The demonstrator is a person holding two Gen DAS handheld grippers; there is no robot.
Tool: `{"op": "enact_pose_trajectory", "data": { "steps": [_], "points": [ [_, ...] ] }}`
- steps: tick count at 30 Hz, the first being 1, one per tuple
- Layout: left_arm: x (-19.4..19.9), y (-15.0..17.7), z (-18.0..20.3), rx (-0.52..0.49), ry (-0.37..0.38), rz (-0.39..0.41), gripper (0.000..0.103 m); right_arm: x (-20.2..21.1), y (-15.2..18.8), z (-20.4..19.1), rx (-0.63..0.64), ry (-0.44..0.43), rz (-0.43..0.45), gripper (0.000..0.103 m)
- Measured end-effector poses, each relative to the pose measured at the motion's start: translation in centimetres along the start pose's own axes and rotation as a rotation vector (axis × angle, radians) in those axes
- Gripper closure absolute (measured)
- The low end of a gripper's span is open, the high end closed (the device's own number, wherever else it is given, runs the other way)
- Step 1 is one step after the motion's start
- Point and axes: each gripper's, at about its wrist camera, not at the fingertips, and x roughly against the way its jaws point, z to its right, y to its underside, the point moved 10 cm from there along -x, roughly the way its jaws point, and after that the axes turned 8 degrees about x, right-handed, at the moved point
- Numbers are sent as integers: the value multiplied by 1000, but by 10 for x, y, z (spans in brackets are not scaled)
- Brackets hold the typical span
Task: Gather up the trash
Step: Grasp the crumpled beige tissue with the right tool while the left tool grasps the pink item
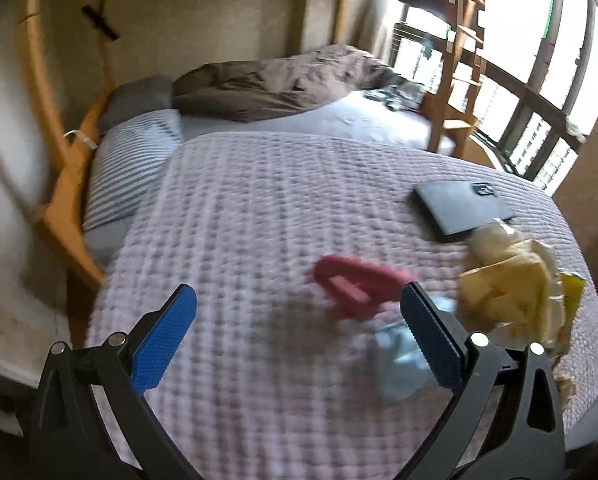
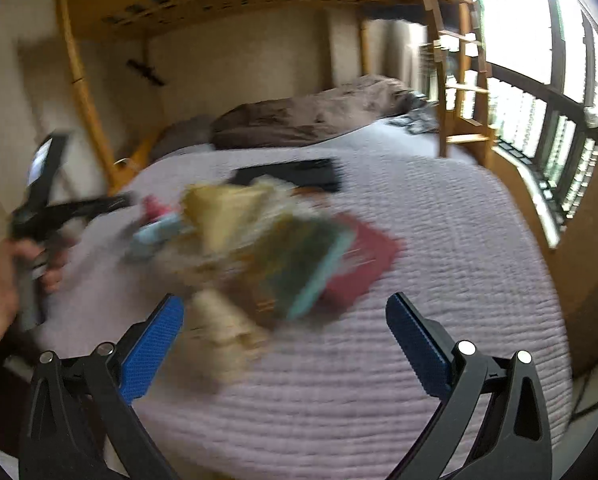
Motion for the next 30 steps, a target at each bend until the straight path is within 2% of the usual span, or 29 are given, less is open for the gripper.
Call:
{"op": "enact_pose_trajectory", "data": {
  "steps": [2,5,8,11,16,18,19,21,23,25,30],
  "points": [
    [-10,0,12,-19,31,-28,1,-8,6,-26,-10,-60,-18,4],
    [-24,2,20,-22,50,-64,1,-19,16,-40,-36,-92,-41,4],
    [-32,4,23,-19,63,-88,1,-24,25,-47,-67,-91,-54,4],
    [-40,7,21,-23,60,-104,1,-32,27,-46,-101,-102,-67,10],
    [-46,10,20,-37,49,-108,16,-47,31,-45,-87,-82,-91,23],
    [-47,10,21,-53,37,-101,18,-56,32,-49,-68,-65,-106,26],
    [-47,9,23,-58,36,-99,24,-60,34,-49,-66,-58,-116,27],
    [-49,7,27,-64,25,-91,32,-67,37,-51,-72,-62,-122,45],
    [-49,6,27,-67,20,-91,40,-71,37,-53,-71,-72,-130,50],
    [-48,6,25,-65,20,-91,49,-72,35,-54,-60,-70,-123,52],
    [-39,4,17,-45,36,-81,50,-59,24,-58,-30,-101,-101,52]
  ]
}}
